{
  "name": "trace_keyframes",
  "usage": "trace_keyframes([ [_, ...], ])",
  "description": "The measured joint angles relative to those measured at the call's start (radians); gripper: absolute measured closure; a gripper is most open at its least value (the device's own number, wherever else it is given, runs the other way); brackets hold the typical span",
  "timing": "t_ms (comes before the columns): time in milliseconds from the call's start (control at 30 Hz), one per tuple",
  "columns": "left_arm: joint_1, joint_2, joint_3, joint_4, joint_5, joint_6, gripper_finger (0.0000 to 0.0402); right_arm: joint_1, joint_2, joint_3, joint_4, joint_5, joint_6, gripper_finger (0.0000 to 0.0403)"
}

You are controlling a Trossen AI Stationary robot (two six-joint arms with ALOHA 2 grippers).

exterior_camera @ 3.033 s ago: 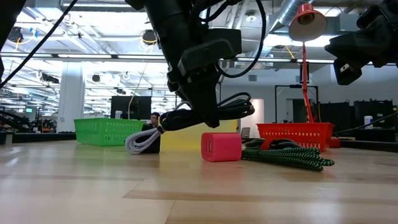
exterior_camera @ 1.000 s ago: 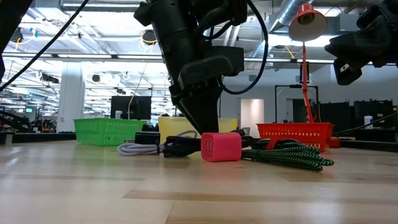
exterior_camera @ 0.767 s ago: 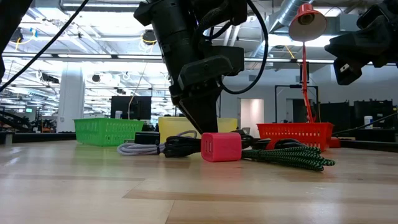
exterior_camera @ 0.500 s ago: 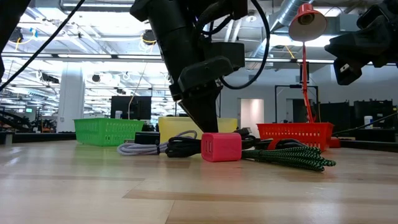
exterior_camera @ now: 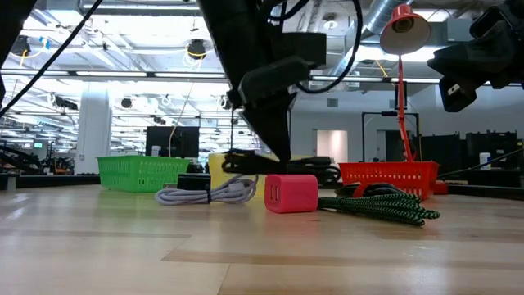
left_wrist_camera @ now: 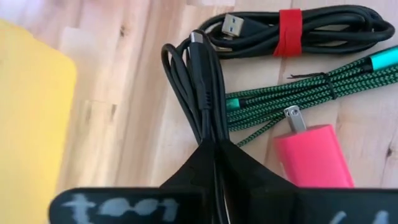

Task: Pick and place items into bin
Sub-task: Put the left black charger cable into the yellow bin

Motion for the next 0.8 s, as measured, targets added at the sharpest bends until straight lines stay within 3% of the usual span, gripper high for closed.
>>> trace_keyframes([
  [800, 0.067, -0.002, 0.241, -0.313, -0.256, 0.11, 0.0401, 0.0, 0.0, 0.0, 0.0, 0.0, 0.0, 0.0349],
])
